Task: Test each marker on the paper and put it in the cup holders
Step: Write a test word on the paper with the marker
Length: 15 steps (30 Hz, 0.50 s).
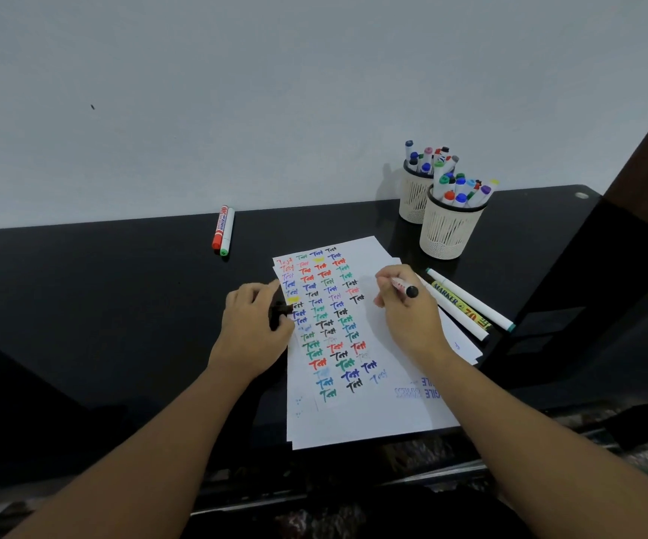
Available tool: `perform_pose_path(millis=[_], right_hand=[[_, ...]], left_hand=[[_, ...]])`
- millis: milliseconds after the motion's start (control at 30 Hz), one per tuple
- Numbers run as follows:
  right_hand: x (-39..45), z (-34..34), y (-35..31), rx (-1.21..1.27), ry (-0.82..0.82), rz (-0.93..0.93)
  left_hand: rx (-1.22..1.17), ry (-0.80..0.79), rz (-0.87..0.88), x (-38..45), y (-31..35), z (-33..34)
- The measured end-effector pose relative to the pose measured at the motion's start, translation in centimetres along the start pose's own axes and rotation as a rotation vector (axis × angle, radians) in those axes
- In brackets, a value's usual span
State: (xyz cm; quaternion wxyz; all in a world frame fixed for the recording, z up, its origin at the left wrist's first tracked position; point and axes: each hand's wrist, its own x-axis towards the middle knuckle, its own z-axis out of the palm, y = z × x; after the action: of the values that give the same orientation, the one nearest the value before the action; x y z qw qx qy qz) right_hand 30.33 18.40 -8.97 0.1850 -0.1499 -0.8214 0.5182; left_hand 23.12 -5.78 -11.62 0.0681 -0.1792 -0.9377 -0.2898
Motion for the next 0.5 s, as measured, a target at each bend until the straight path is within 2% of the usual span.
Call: perform_pose_path(millis=[167, 233, 500], right_hand=[[0.1, -0.1, -0.1, -0.207, -0.268, -0.039], [0.2, -0.2, -0.3, -0.211, -0.324, -0.061], [1.0, 0.0, -1.1, -0.263, -0.246, -0.052]], left_hand=[[0.007, 0.041, 0.036, 0.2, -0.4, 0.3], [0.003, 0.035, 0.063, 0.3, -0.5, 0.3], [0.017, 0.042, 0.121, 0.3, -0.6, 0.4]])
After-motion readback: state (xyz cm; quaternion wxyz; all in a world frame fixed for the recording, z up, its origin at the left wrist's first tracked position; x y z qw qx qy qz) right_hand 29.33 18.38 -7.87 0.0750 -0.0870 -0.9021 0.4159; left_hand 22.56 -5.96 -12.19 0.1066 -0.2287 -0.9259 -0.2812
